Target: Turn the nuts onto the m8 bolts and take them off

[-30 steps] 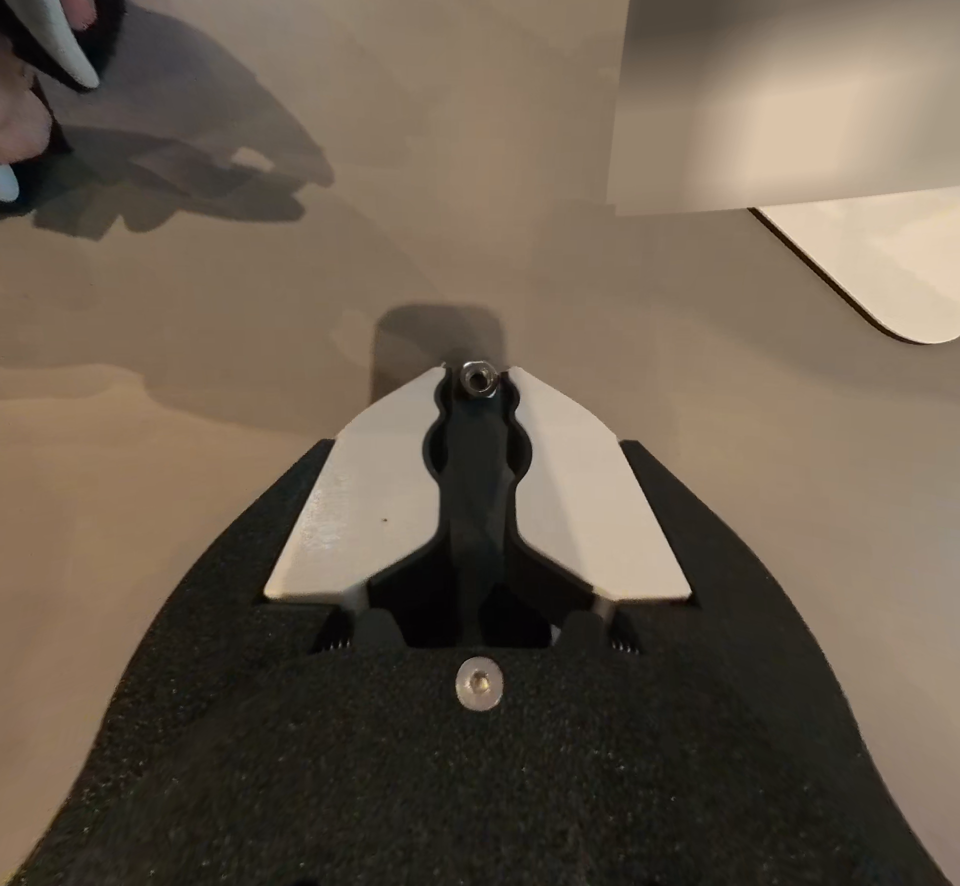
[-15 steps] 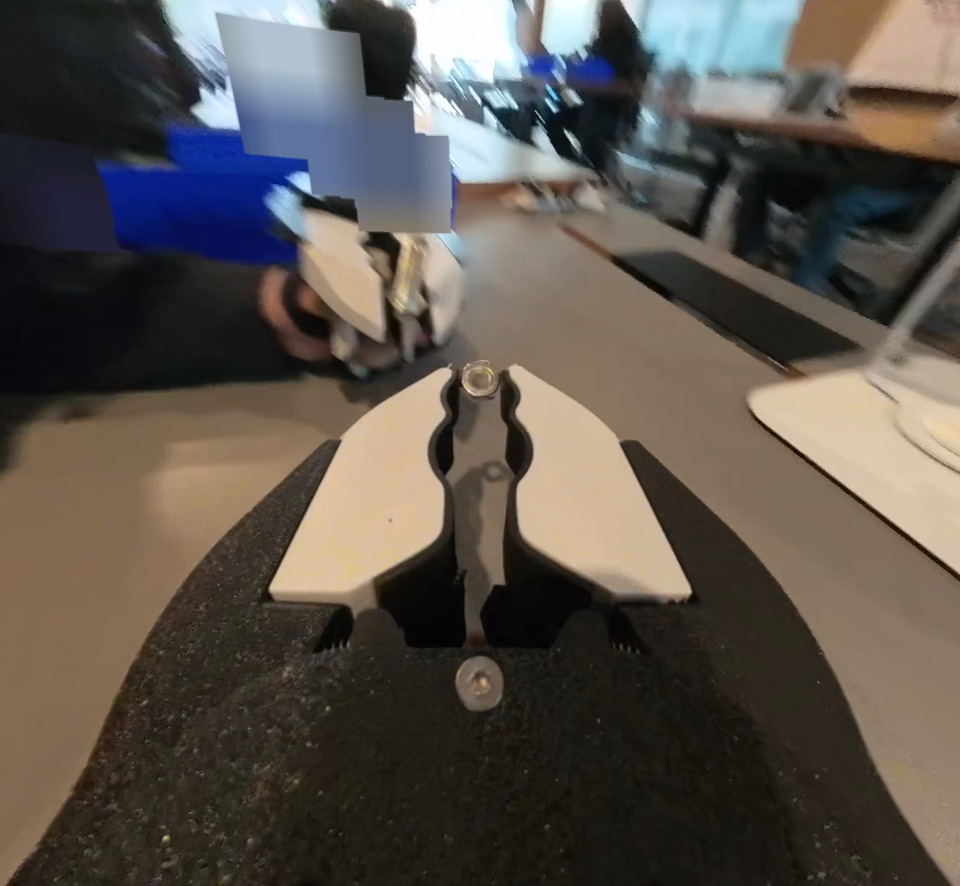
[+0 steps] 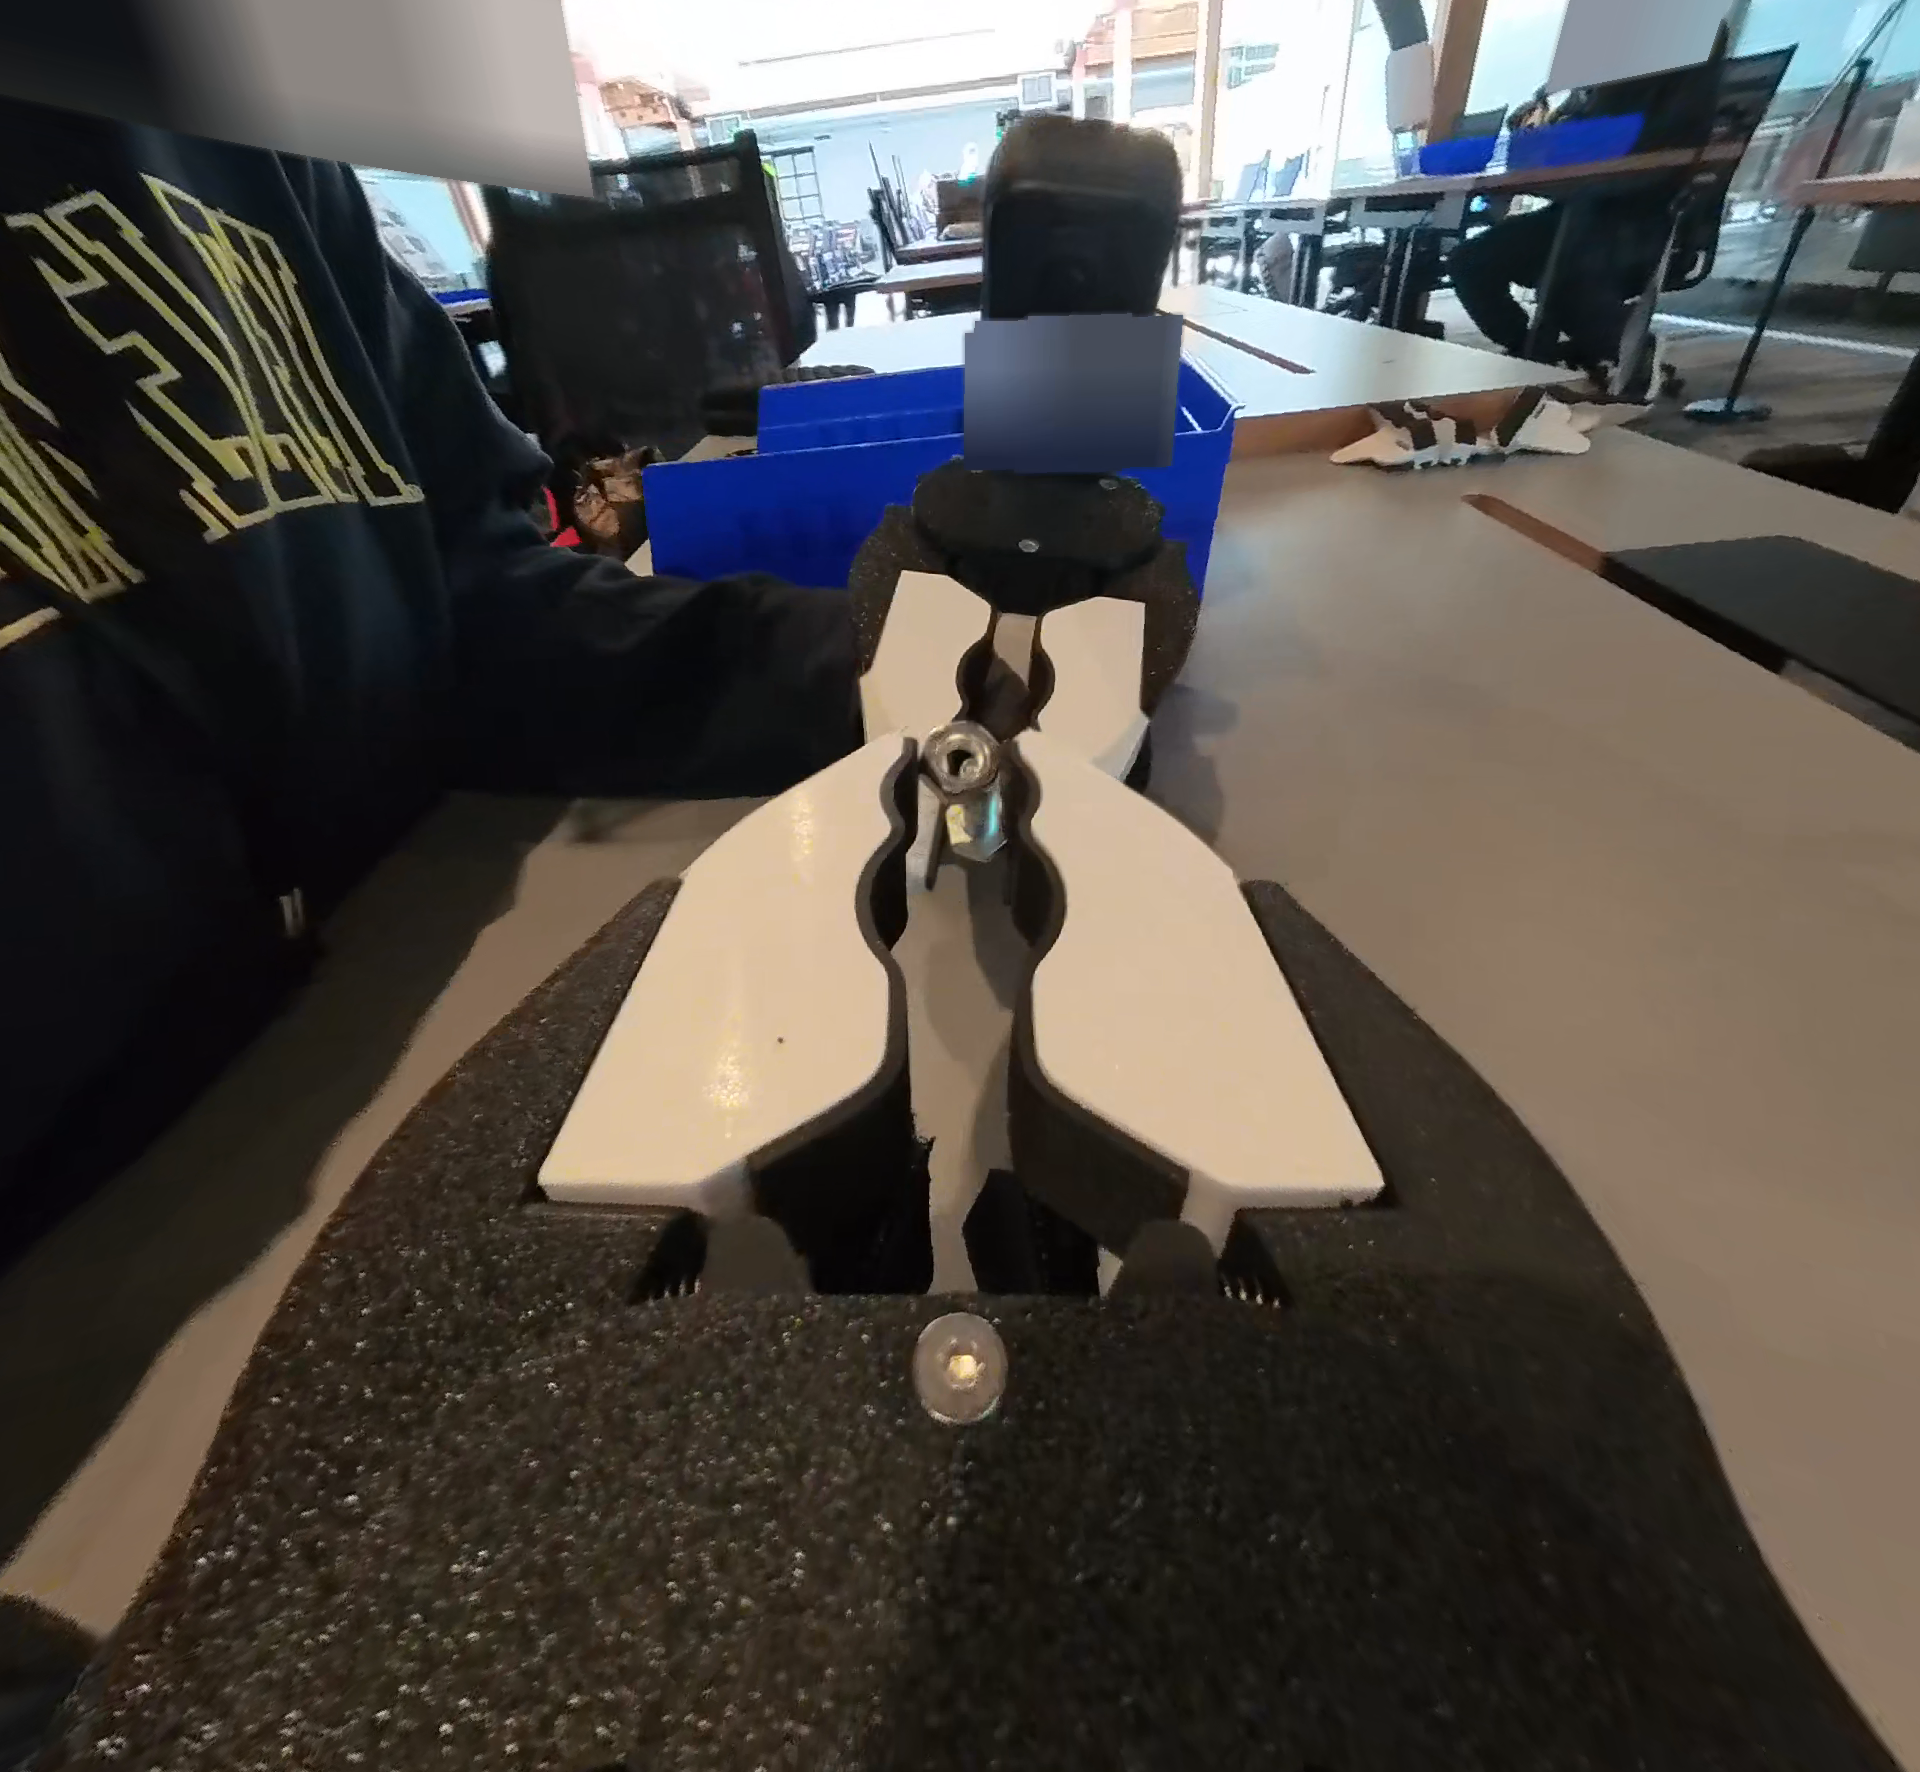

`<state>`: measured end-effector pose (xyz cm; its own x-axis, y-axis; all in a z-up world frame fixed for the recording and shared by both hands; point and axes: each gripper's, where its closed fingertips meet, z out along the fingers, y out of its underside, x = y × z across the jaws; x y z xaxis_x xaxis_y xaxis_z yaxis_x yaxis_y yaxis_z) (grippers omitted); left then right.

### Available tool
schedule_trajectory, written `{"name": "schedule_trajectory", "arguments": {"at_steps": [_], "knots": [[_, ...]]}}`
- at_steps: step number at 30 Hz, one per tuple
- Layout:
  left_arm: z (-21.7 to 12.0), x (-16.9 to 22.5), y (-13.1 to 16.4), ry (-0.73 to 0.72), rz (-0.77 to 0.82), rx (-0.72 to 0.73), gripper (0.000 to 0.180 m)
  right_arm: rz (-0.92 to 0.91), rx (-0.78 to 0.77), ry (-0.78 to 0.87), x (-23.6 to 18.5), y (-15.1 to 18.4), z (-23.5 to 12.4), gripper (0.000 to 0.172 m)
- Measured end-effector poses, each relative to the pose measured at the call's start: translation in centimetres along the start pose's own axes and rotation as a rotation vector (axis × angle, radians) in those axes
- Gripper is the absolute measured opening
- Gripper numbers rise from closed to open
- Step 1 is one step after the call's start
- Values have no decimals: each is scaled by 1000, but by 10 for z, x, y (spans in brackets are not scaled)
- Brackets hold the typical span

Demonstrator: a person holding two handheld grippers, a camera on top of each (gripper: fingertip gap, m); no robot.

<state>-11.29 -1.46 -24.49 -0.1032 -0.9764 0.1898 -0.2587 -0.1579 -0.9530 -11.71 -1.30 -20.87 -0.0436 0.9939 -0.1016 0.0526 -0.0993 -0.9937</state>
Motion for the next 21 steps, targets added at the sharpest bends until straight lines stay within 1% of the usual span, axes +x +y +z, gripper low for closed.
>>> {"name": "schedule_trajectory", "arguments": {"at_steps": [7,21], "knots": [[-2,5,0,44,-5,5,15,-28,-4,-4,-3,1,2,15],[-1,7,1,50,1,-6,15,-67,-8,-2,-1,3,3,14]]}}
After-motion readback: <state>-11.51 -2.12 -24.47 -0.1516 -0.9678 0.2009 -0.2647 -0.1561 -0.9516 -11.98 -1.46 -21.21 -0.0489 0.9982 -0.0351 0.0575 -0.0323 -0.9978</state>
